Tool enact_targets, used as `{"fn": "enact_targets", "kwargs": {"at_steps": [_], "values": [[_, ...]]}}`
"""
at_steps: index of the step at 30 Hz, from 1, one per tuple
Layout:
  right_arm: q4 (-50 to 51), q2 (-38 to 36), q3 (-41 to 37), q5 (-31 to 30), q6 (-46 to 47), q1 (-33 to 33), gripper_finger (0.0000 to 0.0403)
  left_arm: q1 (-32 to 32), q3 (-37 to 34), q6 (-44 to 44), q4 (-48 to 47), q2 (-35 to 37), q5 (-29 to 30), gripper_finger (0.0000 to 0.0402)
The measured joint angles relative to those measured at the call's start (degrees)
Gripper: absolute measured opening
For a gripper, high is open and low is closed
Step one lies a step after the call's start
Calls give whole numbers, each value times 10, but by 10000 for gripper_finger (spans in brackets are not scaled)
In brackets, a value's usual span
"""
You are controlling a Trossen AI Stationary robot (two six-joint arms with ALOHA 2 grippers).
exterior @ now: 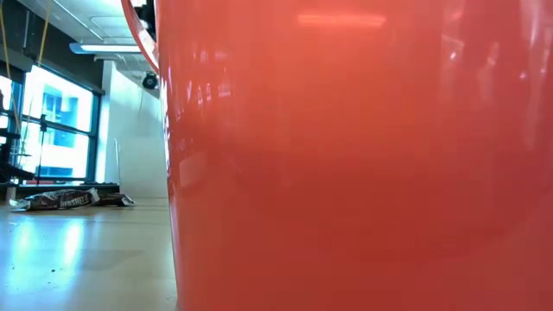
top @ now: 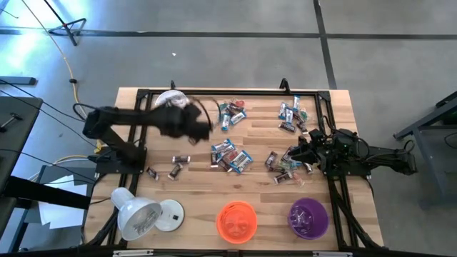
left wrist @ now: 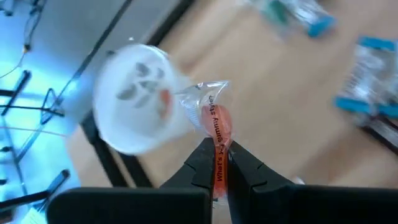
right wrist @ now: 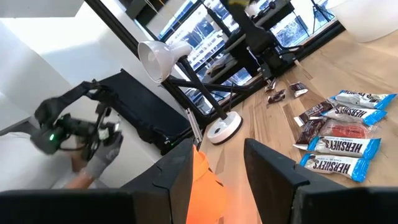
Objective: Organize candy in baskets
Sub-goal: Put the orange gummy into the white bucket
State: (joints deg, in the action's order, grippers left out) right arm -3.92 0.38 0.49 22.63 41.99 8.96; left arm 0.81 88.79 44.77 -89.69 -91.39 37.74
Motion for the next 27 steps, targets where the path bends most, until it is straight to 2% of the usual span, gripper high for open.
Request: {"fn": "enact_targets", "kwargs": {"at_steps": [7,14,17,27], "values": [[0,0,0,0,0,0,138,163,0,-160,77,43,8,7],[0,0,0,0,0,0,138,312,0,-278,116,50,-96,14],[0,0,0,0,0,0,138,352,0,-309,116,43,-131,22],[0,0,0,0,0,0,138,410,0,-334,111,22,-152,54]]}}
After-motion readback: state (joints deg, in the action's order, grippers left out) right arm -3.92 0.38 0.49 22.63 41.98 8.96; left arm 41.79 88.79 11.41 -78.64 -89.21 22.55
